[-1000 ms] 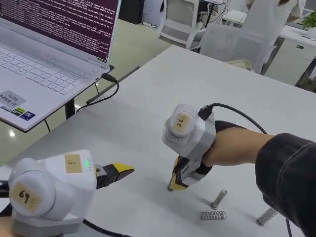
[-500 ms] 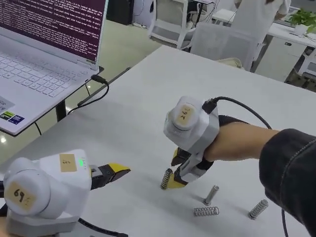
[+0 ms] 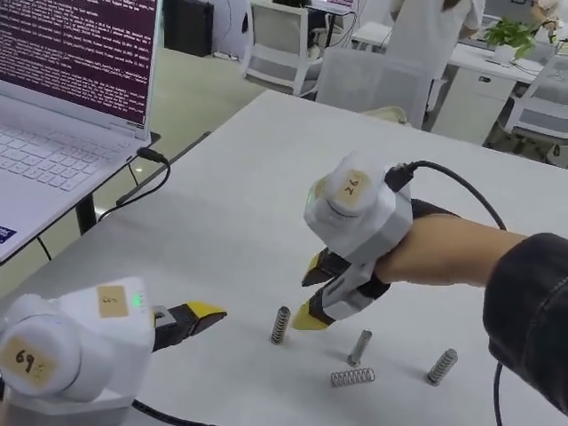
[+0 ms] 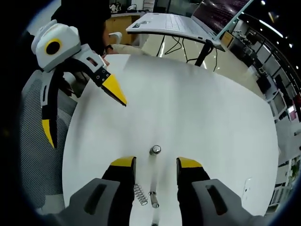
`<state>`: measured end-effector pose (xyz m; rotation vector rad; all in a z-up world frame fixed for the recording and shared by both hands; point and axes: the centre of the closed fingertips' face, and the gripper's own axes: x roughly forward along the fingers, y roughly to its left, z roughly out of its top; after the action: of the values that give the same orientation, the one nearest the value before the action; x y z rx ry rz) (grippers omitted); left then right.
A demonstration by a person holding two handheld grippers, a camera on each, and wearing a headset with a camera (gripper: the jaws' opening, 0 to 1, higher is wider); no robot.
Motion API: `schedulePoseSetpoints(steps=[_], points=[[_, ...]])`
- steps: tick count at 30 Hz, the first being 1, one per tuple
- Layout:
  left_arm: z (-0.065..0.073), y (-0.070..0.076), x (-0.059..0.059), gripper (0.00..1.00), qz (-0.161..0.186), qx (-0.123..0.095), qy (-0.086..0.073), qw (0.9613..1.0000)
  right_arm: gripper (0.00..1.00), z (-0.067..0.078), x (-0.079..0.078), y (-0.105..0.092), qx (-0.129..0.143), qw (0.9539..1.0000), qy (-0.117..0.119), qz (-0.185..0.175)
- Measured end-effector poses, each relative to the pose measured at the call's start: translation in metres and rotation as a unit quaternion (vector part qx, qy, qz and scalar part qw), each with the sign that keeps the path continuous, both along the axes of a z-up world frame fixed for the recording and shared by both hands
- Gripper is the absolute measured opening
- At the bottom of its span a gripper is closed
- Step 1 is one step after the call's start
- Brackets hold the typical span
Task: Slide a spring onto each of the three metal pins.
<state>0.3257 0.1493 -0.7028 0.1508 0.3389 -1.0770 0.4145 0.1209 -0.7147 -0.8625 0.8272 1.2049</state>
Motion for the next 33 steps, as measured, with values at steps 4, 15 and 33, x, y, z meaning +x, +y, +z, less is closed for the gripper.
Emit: schedulePoseSetpoints(steps=[4, 15, 33], points=[[0.001, -0.004, -0.001, 0.86, -0.007, 0.003, -0.001, 1.0, 0.32, 0.014, -0.005, -0.002, 0.02, 0.9997, -0.005, -0.009], [0.001, -0.012, -0.002, 0.84, -0.018, 0.006, -0.003, 0.9998, 0.32, 0.051, -0.02, -0.02, 0.068, 0.9966, -0.034, -0.032], [0.003, -0.027, -0.008, 0.81, -0.031, 0.019, 0.003, 0.9993, 0.31, 0.08, -0.043, -0.069, 0.1, 0.9895, -0.061, -0.085]])
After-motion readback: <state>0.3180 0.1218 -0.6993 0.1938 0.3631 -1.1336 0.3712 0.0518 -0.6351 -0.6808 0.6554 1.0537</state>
